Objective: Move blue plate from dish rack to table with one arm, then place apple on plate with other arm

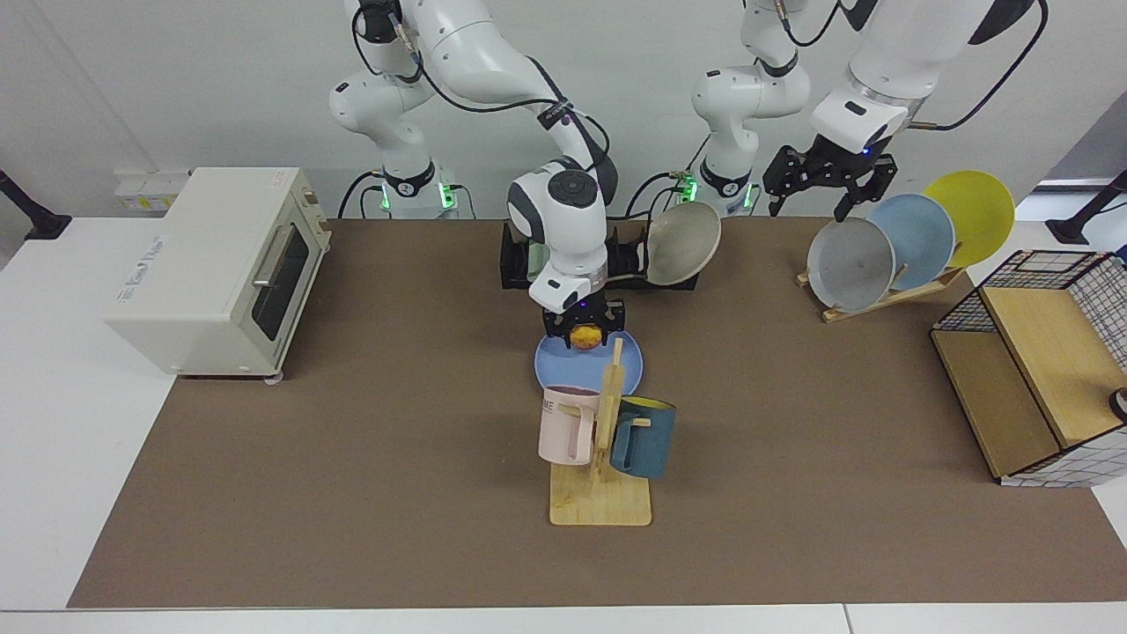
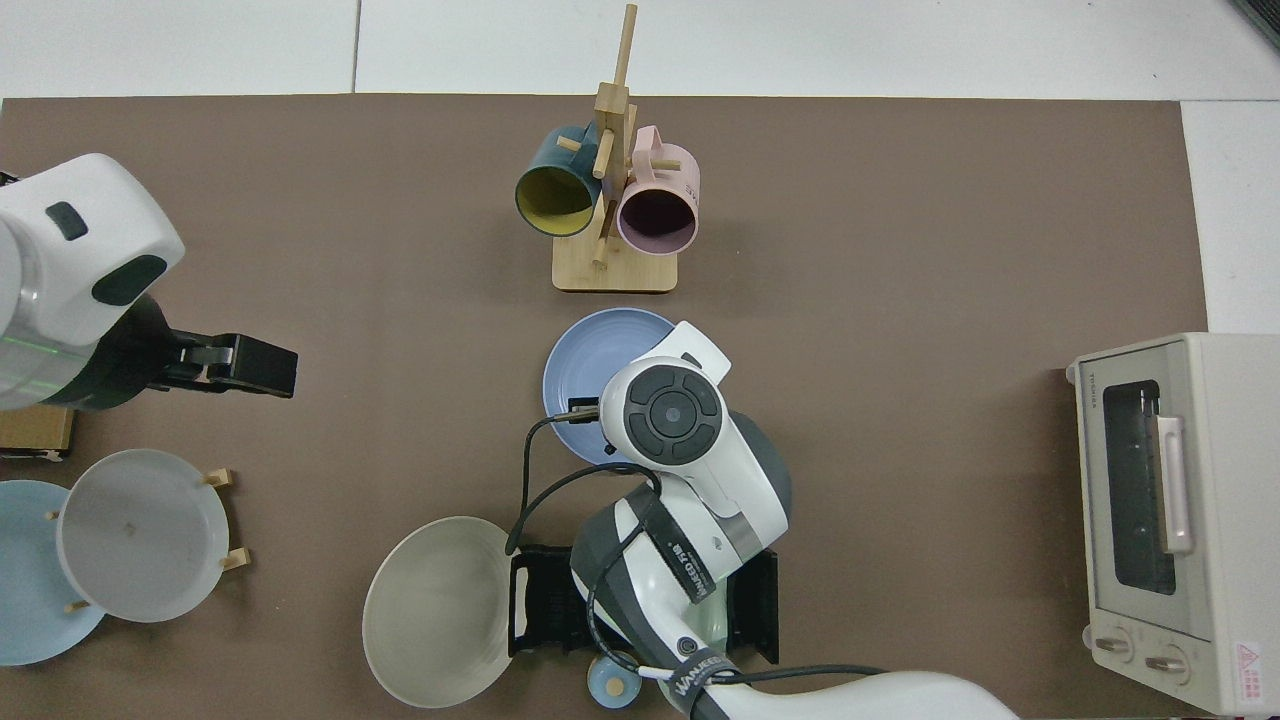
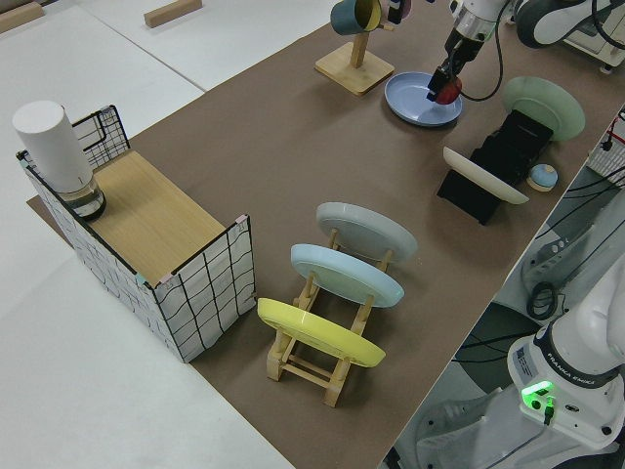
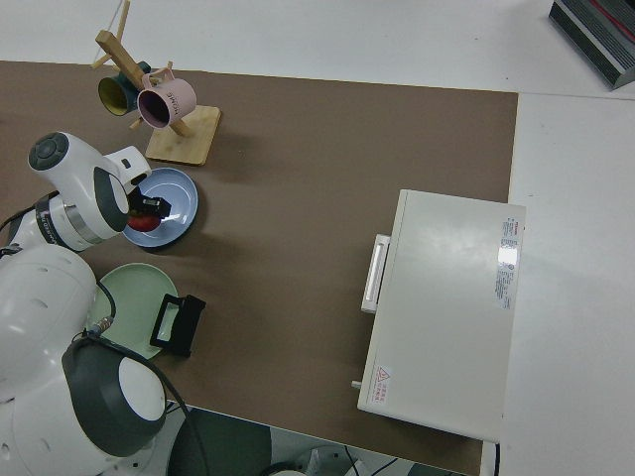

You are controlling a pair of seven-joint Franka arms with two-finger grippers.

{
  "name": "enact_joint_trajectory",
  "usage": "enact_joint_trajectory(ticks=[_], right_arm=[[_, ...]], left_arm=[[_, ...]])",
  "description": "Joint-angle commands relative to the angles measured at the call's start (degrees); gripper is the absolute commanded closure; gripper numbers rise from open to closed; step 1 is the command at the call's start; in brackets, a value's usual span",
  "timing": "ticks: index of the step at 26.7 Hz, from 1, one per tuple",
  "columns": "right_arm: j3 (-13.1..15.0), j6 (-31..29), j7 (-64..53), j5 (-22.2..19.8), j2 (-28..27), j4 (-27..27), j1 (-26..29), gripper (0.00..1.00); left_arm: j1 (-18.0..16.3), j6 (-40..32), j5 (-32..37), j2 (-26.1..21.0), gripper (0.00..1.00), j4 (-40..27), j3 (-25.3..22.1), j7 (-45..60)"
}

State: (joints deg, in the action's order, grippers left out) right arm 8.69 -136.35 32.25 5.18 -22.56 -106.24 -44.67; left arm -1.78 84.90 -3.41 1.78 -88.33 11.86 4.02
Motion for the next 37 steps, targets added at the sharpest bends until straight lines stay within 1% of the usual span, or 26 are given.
enact_joint_trajectory(ticks=[1, 6, 8, 12, 17, 18, 20, 22, 27, 33, 37], right_arm=[[-0.1, -1.7, -0.9, 1.0, -0.7, -0.4, 0.0, 0.75], [-0.1, -3.7, -0.8, 1.0, -1.7, -0.4, 0.1, 0.71], [-0.1, -4.4, -0.8, 1.0, -2.0, -0.4, 0.0, 0.65], [-0.1, -4.5, -0.8, 1.0, -2.7, -0.4, 0.0, 0.59], [-0.1, -6.6, -1.1, 1.0, -3.7, -0.5, 0.0, 0.5], [-0.1, -6.8, -1.1, 1.0, -3.8, -0.4, -0.1, 0.43], [-0.1, -6.6, -0.4, 1.0, -3.8, -0.3, -0.1, 0.25], [-0.1, -6.3, -0.4, 1.0, -3.7, -0.2, -0.2, 0.02], [-0.1, -4.7, -0.4, 1.1, -2.8, 0.5, 0.1, 0.0], [0.6, 1.4, -1.0, 1.0, 0.5, 1.8, 1.4, 0.0], [0.7, 6.2, -1.3, 0.5, 4.2, 2.6, 4.9, 0.0]], left_arm=[[-0.4, -1.0, 0.7, 0.8, 0.0, 0.2, 0.4, 0.5], [-0.4, -1.0, 0.7, 0.8, 0.0, 0.2, 0.4, 0.5], [-0.4, -1.0, 0.7, 0.8, 0.0, 0.2, 0.4, 0.5], [-0.4, -1.0, 0.7, 0.8, 0.0, 0.2, 0.4, 0.5], [-0.5, -1.1, 0.7, 0.8, 0.0, 0.2, 0.4, 0.5], [-0.4, -1.0, 0.7, 0.8, 0.0, 0.2, 0.4, 0.5], [-0.4, -1.1, 0.7, 0.8, 0.0, 0.3, 0.4, 0.4], [-0.4, -1.1, 0.7, 0.8, 0.0, 0.3, 0.4, 0.5], [-0.4, -1.1, 0.7, 0.8, 0.0, 0.3, 0.4, 0.5], [-0.4, -1.1, 0.7, 0.8, 0.0, 0.3, 0.4, 0.5], [-0.4, -1.1, 0.7, 0.8, 0.0, 0.3, 0.4, 0.5]])
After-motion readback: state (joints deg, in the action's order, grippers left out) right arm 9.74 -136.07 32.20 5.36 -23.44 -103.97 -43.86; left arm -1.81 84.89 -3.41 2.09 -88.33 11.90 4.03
